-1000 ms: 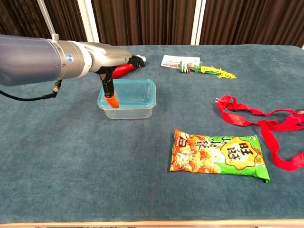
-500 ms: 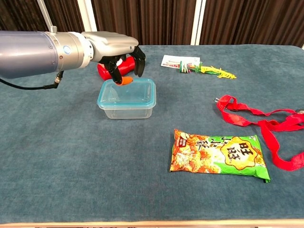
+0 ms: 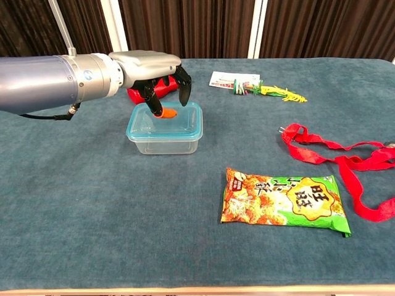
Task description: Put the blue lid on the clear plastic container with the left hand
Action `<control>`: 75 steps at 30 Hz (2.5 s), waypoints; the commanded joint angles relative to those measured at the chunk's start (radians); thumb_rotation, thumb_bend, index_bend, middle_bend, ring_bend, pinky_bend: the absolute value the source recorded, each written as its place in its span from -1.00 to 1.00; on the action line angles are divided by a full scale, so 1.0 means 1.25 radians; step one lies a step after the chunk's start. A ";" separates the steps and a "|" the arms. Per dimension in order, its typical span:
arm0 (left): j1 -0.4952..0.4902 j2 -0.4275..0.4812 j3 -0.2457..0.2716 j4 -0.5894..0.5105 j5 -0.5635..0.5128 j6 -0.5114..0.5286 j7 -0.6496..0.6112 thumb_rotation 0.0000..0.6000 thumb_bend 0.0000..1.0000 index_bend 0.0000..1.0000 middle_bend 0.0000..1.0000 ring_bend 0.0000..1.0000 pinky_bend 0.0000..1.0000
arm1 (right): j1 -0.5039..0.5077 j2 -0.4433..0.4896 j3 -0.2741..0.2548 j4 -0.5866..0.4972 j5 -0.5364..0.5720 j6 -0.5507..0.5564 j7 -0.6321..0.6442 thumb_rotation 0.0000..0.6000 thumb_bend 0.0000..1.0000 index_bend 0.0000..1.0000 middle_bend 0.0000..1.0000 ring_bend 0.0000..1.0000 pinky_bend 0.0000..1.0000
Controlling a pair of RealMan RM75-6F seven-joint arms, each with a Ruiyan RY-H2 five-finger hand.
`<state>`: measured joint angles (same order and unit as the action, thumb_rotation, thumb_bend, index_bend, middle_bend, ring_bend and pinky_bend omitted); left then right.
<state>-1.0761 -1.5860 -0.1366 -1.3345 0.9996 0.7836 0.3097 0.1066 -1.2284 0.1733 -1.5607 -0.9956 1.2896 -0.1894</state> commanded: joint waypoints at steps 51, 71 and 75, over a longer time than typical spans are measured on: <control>0.074 0.059 0.047 0.002 0.160 0.026 0.023 1.00 -0.87 -0.72 -0.78 -1.00 -0.87 | 0.004 -0.007 -0.002 0.007 0.006 -0.014 0.001 1.00 -0.46 -0.93 -1.00 -1.00 -1.00; 0.078 0.040 0.038 0.013 0.170 0.019 0.039 1.00 -0.87 -0.72 -0.78 -1.00 -0.87 | 0.003 -0.004 -0.001 0.003 0.009 -0.015 0.004 1.00 -0.46 -0.93 -1.00 -1.00 -1.00; 0.080 0.036 0.036 0.015 0.171 0.021 0.041 1.00 -0.87 -0.72 -0.78 -1.00 -0.87 | 0.003 -0.004 -0.001 0.003 0.008 -0.014 0.004 1.00 -0.46 -0.93 -1.00 -1.00 -1.00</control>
<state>-0.9761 -1.5407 -0.0919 -1.3154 1.2136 0.8101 0.3609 0.1104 -1.2329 0.1715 -1.5575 -0.9850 1.2717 -0.1843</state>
